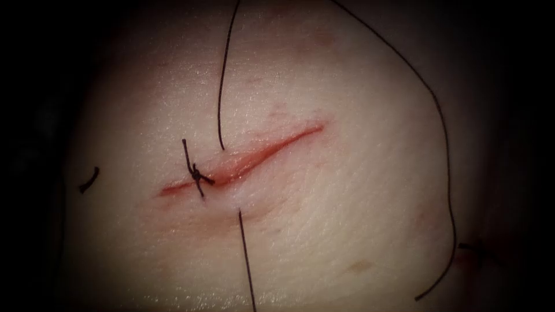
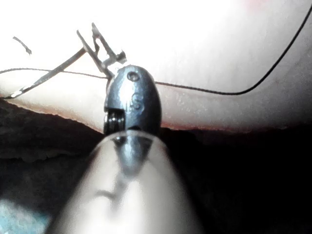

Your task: Wound Closure

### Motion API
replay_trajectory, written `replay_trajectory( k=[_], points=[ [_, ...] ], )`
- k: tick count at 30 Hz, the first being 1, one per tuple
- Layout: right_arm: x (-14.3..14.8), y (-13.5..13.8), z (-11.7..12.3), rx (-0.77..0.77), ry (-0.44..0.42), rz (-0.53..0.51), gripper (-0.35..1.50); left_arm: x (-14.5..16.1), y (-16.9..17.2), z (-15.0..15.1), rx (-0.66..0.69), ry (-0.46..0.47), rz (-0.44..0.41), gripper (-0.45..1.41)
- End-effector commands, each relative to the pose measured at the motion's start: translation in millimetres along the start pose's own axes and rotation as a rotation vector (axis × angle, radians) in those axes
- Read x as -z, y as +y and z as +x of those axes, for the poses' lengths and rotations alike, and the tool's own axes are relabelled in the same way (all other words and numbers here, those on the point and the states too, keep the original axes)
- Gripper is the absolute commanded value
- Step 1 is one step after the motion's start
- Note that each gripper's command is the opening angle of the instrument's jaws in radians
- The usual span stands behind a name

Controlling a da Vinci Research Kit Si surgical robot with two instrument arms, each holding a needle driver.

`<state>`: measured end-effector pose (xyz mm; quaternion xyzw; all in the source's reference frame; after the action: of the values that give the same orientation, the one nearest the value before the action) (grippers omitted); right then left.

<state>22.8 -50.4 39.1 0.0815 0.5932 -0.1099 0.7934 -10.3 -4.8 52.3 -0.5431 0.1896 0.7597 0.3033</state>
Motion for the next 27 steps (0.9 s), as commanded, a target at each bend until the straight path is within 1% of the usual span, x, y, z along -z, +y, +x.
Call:
replay_trajectory(
  k=[1, 2, 3, 4, 5, 6, 7, 8, 11, 13, 17, 19, 22, 25, 27],
  points=[
    [-0.7, -0.5, 0.7, -0.012, 0.007, -0.001, -0.35, -0.4, 1.1, -0.6, 0.005, 0.000, -0.008, -0.45],
    [-0.6, 0.0, 0.8, -0.018, 0.015, -0.011, -0.35, -0.5, 1.2, -0.6, 0.005, 0.001, -0.010, -0.45],
    [-0.4, 0.7, 0.9, -0.028, 0.027, -0.025, -0.27, -0.6, 1.3, -0.5, 0.005, 0.003, -0.012, -0.45],
    [0.0, 1.7, 1.0, -0.043, 0.044, -0.061, 0.24, -0.7, 1.3, -0.5, 0.005, 0.003, -0.011, -0.45],
    [0.4, 2.6, 1.1, -0.056, 0.050, -0.092, 0.62, -0.7, 1.3, -0.5, 0.005, 0.003, -0.011, -0.45],
    [0.8, 3.5, 1.2, -0.069, 0.048, -0.116, 0.91, -0.7, 1.3, -0.5, 0.005, 0.003, -0.011, -0.45],
    [1.5, 4.6, 1.4, -0.086, 0.046, -0.141, 1.11, -0.7, 1.4, -0.5, 0.004, 0.001, -0.013, -0.45],
    [2.0, 5.4, 1.6, -0.099, 0.049, -0.157, 1.21, -0.6, 1.3, -0.5, 0.004, 0.001, -0.013, -0.45],
    [3.8, 7.5, 2.5, -0.119, 0.072, -0.186, 1.31, -0.5, 1.3, -0.6, 0.004, 0.001, -0.014, -0.45],
    [4.9, 8.8, 3.2, -0.120, 0.082, -0.195, 1.31, -0.4, 1.3, -0.6, 0.004, 0.002, -0.015, -0.45],
    [6.5, 10.9, 4.0, -0.067, 0.075, -0.205, 1.30, -0.5, 1.3, -0.6, 0.004, 0.002, -0.014, -0.45],
    [7.1, 11.6, 4.1, -0.042, 0.071, -0.207, 1.25, -0.5, 1.4, -0.6, 0.003, 0.002, -0.013, -0.45],
    [7.8, 13.0, 3.4, -0.030, 0.061, -0.214, 1.21, -0.5, 1.4, -0.6, 0.003, 0.002, -0.014, -0.45],
    [8.2, 14.6, 2.0, -0.031, 0.051, -0.232, 1.19, -0.5, 1.4, -0.6, 0.003, 0.002, -0.014, -0.45],
    [8.2, 15.8, 0.6, -0.015, 0.046, -0.268, 1.18, -0.6, 1.4, -0.6, 0.003, 0.002, -0.014, -0.45]
  ],
)
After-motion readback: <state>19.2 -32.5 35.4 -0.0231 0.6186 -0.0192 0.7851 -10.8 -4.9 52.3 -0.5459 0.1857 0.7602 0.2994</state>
